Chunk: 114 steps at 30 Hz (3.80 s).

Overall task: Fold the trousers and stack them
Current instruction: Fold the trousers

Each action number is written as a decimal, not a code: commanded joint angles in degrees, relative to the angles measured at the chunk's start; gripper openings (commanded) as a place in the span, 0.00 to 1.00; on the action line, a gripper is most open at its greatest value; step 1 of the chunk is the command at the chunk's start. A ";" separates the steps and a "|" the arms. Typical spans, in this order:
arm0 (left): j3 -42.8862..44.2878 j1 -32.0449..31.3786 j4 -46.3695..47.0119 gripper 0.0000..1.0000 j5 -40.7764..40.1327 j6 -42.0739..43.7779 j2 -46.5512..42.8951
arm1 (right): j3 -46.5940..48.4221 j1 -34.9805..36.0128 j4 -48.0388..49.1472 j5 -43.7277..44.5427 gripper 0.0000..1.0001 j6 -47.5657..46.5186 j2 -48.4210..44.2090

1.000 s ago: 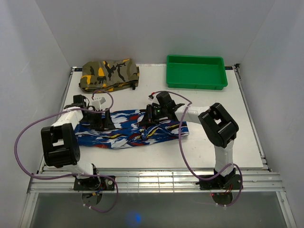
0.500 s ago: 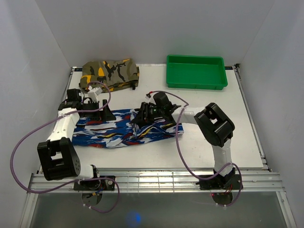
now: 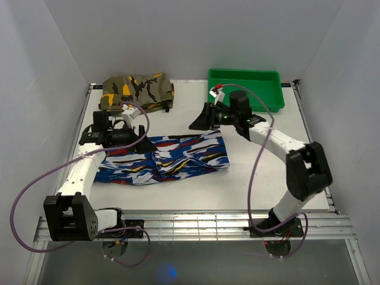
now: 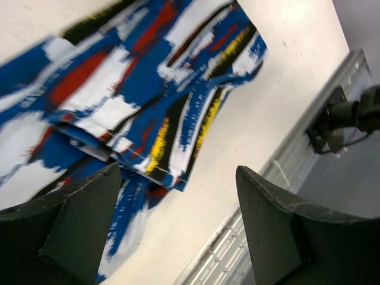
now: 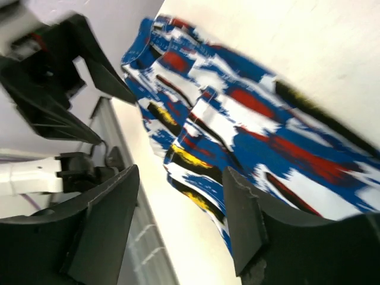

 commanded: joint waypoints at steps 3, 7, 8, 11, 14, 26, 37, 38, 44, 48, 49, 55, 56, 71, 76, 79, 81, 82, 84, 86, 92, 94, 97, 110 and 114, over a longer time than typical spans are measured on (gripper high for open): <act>-4.50 -4.42 1.83 0.85 -3.16 -8.74 5.93 | -3.97 -2.73 -29.63 4.45 0.63 -33.98 -9.50; -5.21 -4.33 3.49 0.89 -5.98 -12.44 7.43 | -11.97 -3.08 -32.74 14.55 0.73 -41.03 -14.16; -5.56 -4.42 3.84 0.89 -6.16 -13.76 7.78 | -13.29 -3.00 -32.74 16.49 0.85 -43.04 -15.04; -5.91 -4.42 3.76 0.88 -6.07 -15.70 11.03 | -17.07 -3.00 -32.91 22.56 0.92 -47.53 -16.98; -6.53 -4.42 5.94 0.86 -5.20 -18.51 14.98 | -23.12 -2.82 -28.19 26.08 0.97 -53.94 -20.66; -4.95 -4.42 12.01 0.71 -0.89 -23.52 24.83 | -35.19 -0.54 -8.66 32.68 0.90 -61.43 -28.68; -0.21 -4.42 10.28 0.00 -1.67 -22.04 23.26 | -36.94 0.96 1.45 39.88 0.88 -61.69 -23.75; 0.50 -4.42 8.70 0.00 -2.29 -20.47 22.82 | -37.38 1.05 1.63 40.06 0.86 -61.96 -23.75; 3.49 -4.42 5.26 0.00 -10.90 -14.22 22.63 | -40.37 0.96 0.67 38.40 0.81 -64.24 -25.07; 3.06 -4.42 5.61 0.00 -12.75 -10.09 26.94 | -38.80 0.96 -3.71 34.19 0.80 -64.07 -25.07; 2.97 -4.42 5.78 0.00 -13.10 -9.56 27.90 | -37.75 0.96 -5.21 32.61 0.81 -63.37 -25.16; -0.89 -4.77 9.55 0.00 -15.73 -8.58 30.99 | -25.64 0.61 -16.11 26.99 0.78 -57.31 -26.56; -1.16 -4.77 9.91 0.00 -16.43 -8.76 31.51 | -23.78 0.43 -16.47 25.49 0.76 -56.00 -25.95; 3.57 -2.49 4.47 0.71 -16.20 -2.54 24.25 | -16.72 -3.51 -9.30 -1.06 0.63 -33.69 -0.49; 4.81 -2.31 -0.44 0.80 -1.19 5.03 14.92 | -17.70 -4.75 -3.39 -6.07 0.61 -29.10 6.74; 2.02 -2.57 -2.03 0.72 9.81 4.69 12.54 | -18.57 -4.75 -0.05 -7.21 0.61 -25.76 8.59; 0.16 -3.54 -3.09 0.65 15.87 4.77 13.32 | -18.93 -4.75 0.75 -7.22 0.61 -24.78 9.29; -2.20 -3.89 -2.40 0.60 17.47 4.34 14.72 | -19.28 -4.75 0.58 -7.04 0.61 -24.52 9.47; -5.46 -4.77 2.50 0.54 20.28 -3.97 16.74 | -19.63 -5.02 0.31 -6.52 0.61 -24.26 9.74; -6.87 -5.12 6.21 0.49 20.56 -7.08 22.36 | -20.77 -5.98 0.13 -5.90 0.62 -22.94 10.00; -7.06 -4.95 8.33 0.41 8.72 -8.94 35.62 | -23.32 -10.54 -1.09 -4.41 0.63 -22.32 6.67; -6.70 -5.03 8.33 0.41 5.81 -8.59 37.75 | -23.59 -11.26 -2.23 -4.06 0.64 -22.49 5.09; -4.77 -5.03 7.98 0.46 5.00 -7.89 40.48 | -22.62 -12.22 -5.74 -4.93 0.65 -23.20 0.35; 2.60 -4.42 4.03 0.93 12.39 -3.83 20.80 | -25.60 -21.19 -3.76 -0.80 0.79 -22.06 -2.42; 7.00 0.65 0.96 0.98 9.58 -4.63 17.46 | -24.99 -20.75 3.11 -2.64 0.77 -18.02 2.78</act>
